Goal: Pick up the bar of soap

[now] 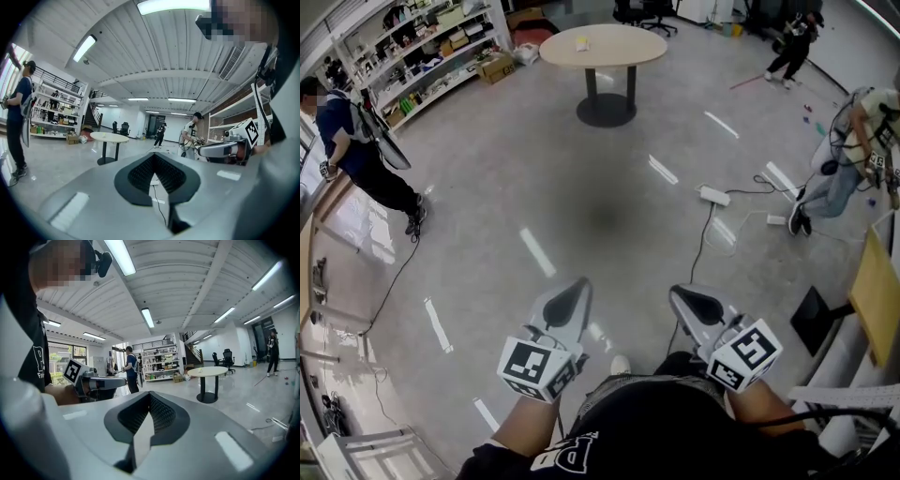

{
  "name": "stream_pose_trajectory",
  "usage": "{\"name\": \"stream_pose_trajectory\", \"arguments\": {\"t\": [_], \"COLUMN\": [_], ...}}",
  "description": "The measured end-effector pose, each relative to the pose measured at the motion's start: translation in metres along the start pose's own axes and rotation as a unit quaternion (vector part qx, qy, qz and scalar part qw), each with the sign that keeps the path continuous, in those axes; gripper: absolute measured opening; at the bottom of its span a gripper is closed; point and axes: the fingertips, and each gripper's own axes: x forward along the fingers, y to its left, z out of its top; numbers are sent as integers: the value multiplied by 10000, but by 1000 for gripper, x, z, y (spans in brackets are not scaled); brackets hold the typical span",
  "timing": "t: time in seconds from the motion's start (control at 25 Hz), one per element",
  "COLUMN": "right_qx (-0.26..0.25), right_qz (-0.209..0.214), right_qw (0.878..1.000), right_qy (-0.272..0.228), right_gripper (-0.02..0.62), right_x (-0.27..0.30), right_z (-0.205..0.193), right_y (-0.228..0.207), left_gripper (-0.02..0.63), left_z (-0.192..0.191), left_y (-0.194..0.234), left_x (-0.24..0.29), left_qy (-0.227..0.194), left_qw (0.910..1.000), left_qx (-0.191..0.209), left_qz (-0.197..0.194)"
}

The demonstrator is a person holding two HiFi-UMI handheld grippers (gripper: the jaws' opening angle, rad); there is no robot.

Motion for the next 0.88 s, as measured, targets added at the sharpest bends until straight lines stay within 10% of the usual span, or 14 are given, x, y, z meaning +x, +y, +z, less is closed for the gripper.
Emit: {"name": "stream_pose_trajectory", "arguments": {"t": [0.88], "right_qx": [119], "right_qz": [780], "right_qw": [9968], "right_qy": [-135], "right_gripper": [8], "right_x": [158], "right_z": [58], "right_y": [-115], "left_gripper": [8], "left_z": [51], "left_y": [112], "left_x": [107], "left_qy": [37], "left_qw": [9969], "left_qx": [59], "left_qz": [786]}}
